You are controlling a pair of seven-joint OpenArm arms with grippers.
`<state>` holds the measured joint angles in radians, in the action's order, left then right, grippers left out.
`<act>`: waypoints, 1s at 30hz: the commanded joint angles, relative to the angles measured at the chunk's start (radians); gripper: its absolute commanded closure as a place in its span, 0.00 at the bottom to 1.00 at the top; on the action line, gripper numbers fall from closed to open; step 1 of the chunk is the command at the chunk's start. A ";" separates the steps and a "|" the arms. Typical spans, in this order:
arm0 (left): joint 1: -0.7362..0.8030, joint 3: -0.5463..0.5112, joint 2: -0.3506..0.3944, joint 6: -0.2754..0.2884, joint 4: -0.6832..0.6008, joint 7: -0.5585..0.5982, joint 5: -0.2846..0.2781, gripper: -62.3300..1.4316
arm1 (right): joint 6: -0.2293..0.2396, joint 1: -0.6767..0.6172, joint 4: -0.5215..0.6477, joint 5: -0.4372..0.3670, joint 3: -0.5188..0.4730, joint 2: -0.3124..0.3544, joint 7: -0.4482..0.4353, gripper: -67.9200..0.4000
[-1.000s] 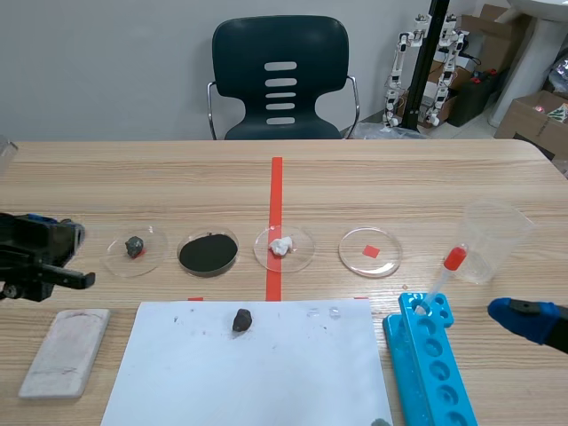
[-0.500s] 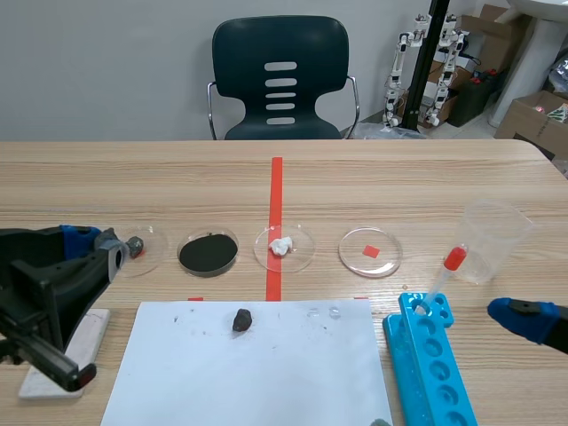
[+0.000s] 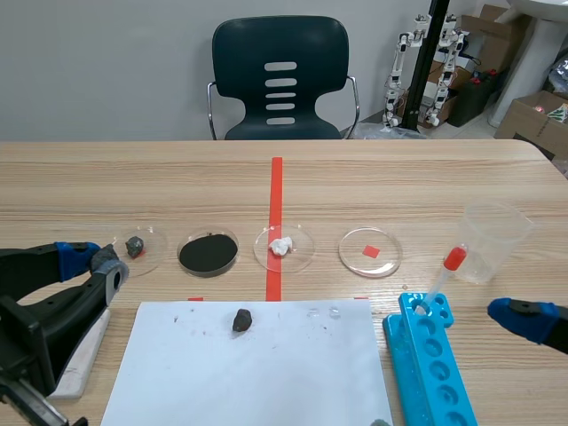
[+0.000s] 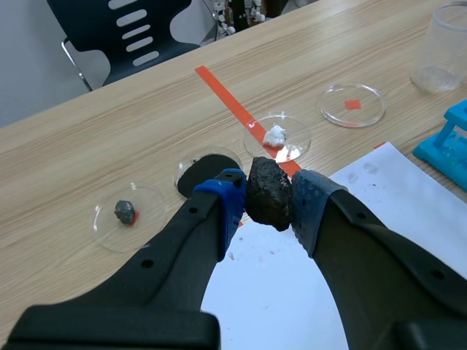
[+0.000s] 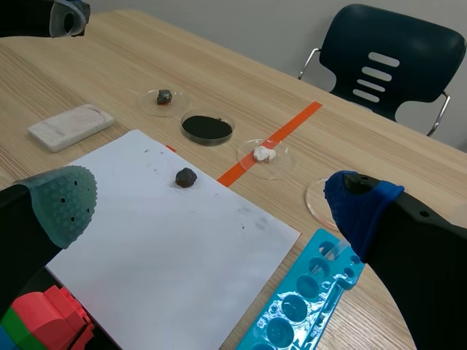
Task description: Rub the mineral on the streak plate below the first streak
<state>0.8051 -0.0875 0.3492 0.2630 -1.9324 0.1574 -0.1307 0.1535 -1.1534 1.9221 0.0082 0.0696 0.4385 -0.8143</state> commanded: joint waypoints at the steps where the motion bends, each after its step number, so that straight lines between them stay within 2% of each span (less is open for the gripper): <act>1: -0.005 -0.003 -0.002 -0.006 -0.012 0.000 -0.010 0.82 | 0.000 0.004 0.011 -0.011 -0.003 0.005 -0.018 0.00; 5: -0.008 -0.003 -0.002 -0.006 -0.012 -0.050 -0.010 0.82 | 0.000 0.004 0.011 -0.011 -0.003 0.005 -0.018 0.00; 14: -0.008 -0.003 -0.002 -0.005 -0.012 -0.049 -0.009 0.82 | 0.000 0.004 0.011 -0.011 -0.003 0.005 -0.018 0.00; 19: -0.008 -0.003 -0.002 -0.005 -0.012 -0.049 0.031 0.82 | 0.000 0.004 0.011 -0.011 -0.003 0.005 -0.018 0.00; 28: -0.008 -0.003 -0.002 -0.004 -0.012 -0.048 0.046 0.82 | 0.000 0.004 0.011 -0.011 -0.003 0.005 -0.018 0.00; 30: -0.008 -0.003 -0.002 0.010 -0.012 -0.048 0.046 0.82 | 0.000 0.004 0.011 -0.011 -0.003 0.005 -0.018 0.00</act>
<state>0.8001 -0.0875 0.3496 0.2649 -1.9324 0.0872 -0.0784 0.1535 -1.1534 1.9221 0.0082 0.0696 0.4385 -0.8146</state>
